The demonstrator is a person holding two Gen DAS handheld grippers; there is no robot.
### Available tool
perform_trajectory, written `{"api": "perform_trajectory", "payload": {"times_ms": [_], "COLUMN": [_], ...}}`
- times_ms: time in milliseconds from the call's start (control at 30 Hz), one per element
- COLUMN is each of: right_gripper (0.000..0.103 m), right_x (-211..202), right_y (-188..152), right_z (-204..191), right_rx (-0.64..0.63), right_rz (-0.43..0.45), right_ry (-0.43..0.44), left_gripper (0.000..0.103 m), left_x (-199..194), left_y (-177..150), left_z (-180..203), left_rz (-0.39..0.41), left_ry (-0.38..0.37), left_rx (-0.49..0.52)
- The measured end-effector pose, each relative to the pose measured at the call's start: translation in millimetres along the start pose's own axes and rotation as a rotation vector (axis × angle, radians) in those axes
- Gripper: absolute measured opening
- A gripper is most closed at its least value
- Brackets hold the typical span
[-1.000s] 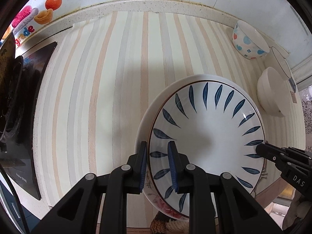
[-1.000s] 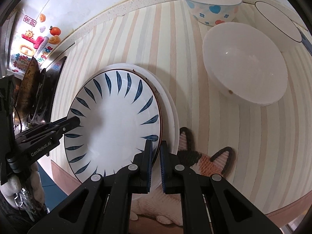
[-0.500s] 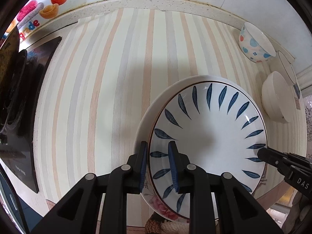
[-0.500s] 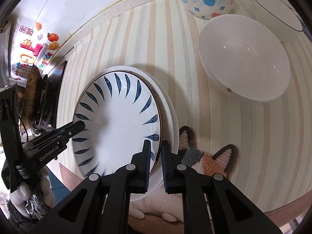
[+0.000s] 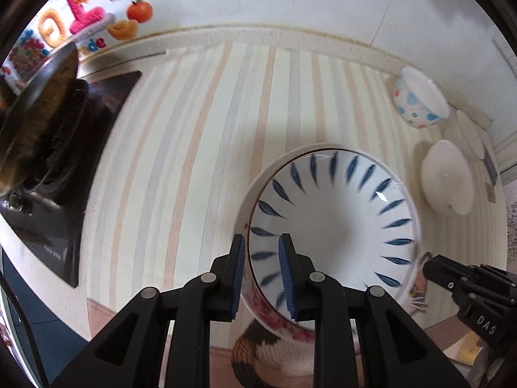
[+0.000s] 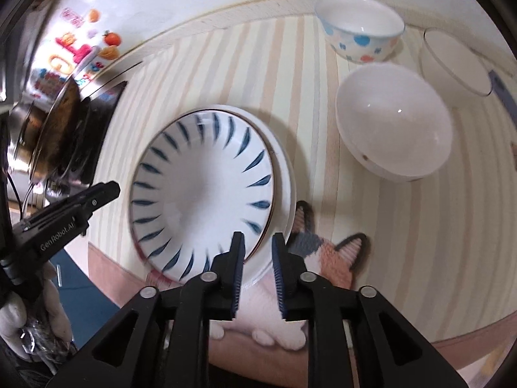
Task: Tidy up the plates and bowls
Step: 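Set the blue leaf-striped plate onto the plate stack and release, then open both tools and pull them back from the plate stack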
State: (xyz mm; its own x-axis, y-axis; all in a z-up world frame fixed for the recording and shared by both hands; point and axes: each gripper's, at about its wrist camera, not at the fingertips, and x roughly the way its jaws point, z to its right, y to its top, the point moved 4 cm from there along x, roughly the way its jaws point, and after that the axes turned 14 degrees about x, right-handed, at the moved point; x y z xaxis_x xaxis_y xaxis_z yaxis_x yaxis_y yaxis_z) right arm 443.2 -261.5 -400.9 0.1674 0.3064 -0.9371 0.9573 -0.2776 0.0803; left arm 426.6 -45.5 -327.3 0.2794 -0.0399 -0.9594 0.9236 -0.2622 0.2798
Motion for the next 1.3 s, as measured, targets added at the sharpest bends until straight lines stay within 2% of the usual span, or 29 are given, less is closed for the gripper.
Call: {"api": "perform_trajectory", "payload": {"times_ms": [67,133,167,267,367,433,500,600,700,1033,1300], "right_gripper": [0.036,0.043,0.052,0.071,0.079,0.086,0.087,0.089,0.091,0.093,0.093], "right_x": [-16,-36,-49,-79,-109,-128,-144,-166,-184,-233,-257], "right_y": [-8,-18,-24,-38,-55,-70,-85,-110,-133,-211,-242], "right_z": [-5,-10,-14,-22,-32,-37,-43,-50,-57,-65,-65], "right_rx": [-0.02,-0.038,-0.048,-0.056,-0.053,-0.042,-0.04,-0.038,-0.032,-0.014,-0.011], "right_rz": [0.021,0.049,0.073,0.138,0.208,0.245,0.278,0.317,0.354,0.432,0.471], "right_ry": [0.001,0.01,0.004,0.008,0.001,-0.006,-0.017,-0.027,-0.022,-0.016,0.006], "left_gripper": [0.019,0.02,0.021,0.028,0.039,0.057,0.068,0.069,0.093,0.093,0.093], "left_x": [-17,-38,-48,-75,-108,-127,-143,-167,-189,-231,-241], "left_y": [-5,-11,-14,-22,-37,-45,-54,-72,-94,-145,-165], "left_z": [4,7,9,9,6,4,1,-2,-3,2,11], "left_rz": [0.018,0.05,0.068,0.118,0.175,0.212,0.246,0.281,0.313,0.361,0.376], "left_ry": [0.006,0.016,0.017,0.026,0.014,0.016,0.018,0.023,0.031,0.017,0.016], "left_rx": [0.004,0.007,0.011,0.024,0.026,0.029,0.04,0.056,0.075,0.105,0.106]}}
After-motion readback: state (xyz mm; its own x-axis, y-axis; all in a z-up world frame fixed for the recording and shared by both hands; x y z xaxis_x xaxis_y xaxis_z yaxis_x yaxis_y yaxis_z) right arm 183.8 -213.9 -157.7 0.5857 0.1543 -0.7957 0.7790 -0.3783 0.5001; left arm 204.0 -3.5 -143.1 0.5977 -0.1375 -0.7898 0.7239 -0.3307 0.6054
